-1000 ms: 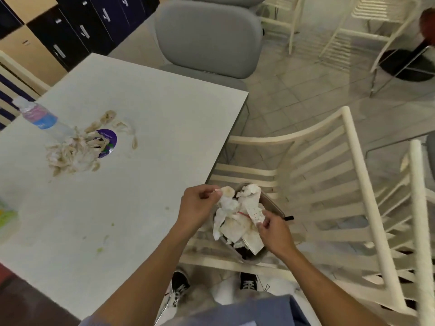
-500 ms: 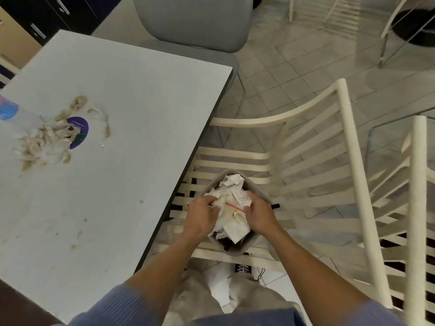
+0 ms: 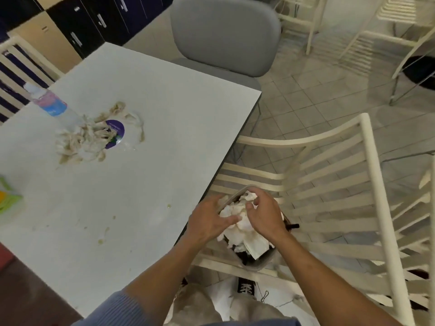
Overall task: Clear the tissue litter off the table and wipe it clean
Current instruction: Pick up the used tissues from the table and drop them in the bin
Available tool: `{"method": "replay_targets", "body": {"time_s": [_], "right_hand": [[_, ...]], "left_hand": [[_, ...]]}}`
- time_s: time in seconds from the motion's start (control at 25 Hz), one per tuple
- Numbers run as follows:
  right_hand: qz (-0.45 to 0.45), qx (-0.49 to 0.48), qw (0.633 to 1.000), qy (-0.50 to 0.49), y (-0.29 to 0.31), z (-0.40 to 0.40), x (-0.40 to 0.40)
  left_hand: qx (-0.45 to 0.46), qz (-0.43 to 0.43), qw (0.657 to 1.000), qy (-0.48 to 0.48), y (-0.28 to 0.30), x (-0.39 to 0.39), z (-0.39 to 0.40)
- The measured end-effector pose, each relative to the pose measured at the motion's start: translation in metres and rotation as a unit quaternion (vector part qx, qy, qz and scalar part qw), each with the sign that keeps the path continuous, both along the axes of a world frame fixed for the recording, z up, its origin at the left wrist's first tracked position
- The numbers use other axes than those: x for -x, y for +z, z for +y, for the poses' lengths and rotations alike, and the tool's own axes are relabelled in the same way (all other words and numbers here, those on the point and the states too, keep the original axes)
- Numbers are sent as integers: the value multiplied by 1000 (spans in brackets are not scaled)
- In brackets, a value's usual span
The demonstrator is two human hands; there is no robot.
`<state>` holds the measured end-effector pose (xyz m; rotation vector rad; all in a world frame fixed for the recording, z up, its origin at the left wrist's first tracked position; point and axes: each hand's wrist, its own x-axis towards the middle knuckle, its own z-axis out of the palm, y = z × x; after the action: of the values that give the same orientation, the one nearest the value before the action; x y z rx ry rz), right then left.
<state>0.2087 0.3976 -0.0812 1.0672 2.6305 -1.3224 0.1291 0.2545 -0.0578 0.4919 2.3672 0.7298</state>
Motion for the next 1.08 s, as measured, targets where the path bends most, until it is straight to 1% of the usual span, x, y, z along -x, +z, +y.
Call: {"method": "replay_targets", "body": {"time_s": [0.2,0.32,0.56,0.68,0.88,1.08], "right_hand": [[33,32,996,72,24,-48,66],[46,30,992,110,35,-80,106],[51,44,982,178,52,-140,181],[43,24,978,203,47,-160,227],[0,-22,976,217,37,-168,304],[-55,-125,962,236,30,-164,384]], "left_hand": [[5,52,996,72,29,58,-48],[11,74,990,115,43,95,-85],[12,86,981,175,61,156,-156],[3,84,976,199,59,183,-192],[0,79,975,208,45,213,-234],[-12,75,975,209,32,245,-270]]}}
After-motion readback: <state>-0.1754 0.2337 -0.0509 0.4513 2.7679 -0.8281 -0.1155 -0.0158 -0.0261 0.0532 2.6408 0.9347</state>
